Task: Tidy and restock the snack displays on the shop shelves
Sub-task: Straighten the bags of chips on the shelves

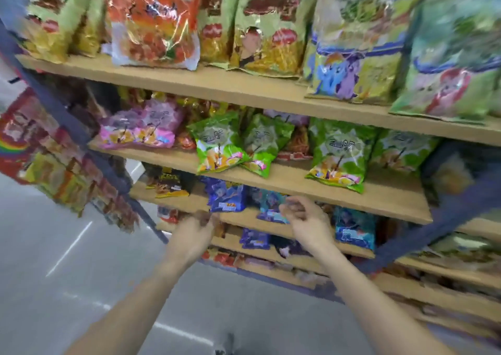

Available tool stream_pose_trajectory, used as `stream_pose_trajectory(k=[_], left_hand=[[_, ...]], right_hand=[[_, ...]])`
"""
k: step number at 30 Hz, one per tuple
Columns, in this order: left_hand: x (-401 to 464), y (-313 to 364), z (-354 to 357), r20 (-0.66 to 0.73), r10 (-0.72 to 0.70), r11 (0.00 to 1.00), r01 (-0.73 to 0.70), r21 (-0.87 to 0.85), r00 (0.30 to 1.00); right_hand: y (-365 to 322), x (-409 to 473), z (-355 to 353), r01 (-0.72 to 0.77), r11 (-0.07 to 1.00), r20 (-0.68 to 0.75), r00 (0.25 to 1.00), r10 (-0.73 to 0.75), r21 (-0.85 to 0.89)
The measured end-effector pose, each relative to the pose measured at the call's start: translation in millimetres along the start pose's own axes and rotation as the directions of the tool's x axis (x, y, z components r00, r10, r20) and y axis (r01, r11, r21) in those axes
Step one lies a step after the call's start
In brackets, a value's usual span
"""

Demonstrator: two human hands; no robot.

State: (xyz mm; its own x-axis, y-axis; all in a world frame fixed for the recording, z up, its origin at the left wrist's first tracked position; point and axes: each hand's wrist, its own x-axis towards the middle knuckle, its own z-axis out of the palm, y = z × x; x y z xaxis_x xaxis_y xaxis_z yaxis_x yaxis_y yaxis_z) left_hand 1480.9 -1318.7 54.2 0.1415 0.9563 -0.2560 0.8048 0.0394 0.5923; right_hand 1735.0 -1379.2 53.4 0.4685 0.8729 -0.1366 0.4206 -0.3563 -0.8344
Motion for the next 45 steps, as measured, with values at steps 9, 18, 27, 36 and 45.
stream_pose_trajectory(k=[9,18,27,36,45], left_hand=[[53.3,144.3,15.1,0.025,0.512,0.858,-0.51,-0.064,0.858],[66.7,236.0,84.3,0.068,0.522,0.848,-0.526,0.066,0.85],[42.6,254.4,118.1,-0.143,0.622,0.775,-0.631,-0.031,0.77],[46.4,334.3,155.0,0.3,0.621,0.764,-0.645,-0.027,0.724],[55.8,261.2,116.3,-0.1,0.705,0.709,-0.701,0.081,0.702]], right_hand=[[-22.2,-6.0,-81.7,-0.07,0.997,-0.442,0.894,0.077,0.031],[-6.1,60.0,-113.1,-0.118,0.992,-0.498,0.863,0.082,-0.041],[27.5,73.9,-133.4,-0.018,1.0,-0.632,0.775,0.0,-0.022],[51.8,111.9,-212.3,-0.263,0.951,-0.688,0.721,0.082,-0.162],[25.4,74.3,-155.1,-0.205,0.961,-0.755,0.656,-0.007,-0.187]])
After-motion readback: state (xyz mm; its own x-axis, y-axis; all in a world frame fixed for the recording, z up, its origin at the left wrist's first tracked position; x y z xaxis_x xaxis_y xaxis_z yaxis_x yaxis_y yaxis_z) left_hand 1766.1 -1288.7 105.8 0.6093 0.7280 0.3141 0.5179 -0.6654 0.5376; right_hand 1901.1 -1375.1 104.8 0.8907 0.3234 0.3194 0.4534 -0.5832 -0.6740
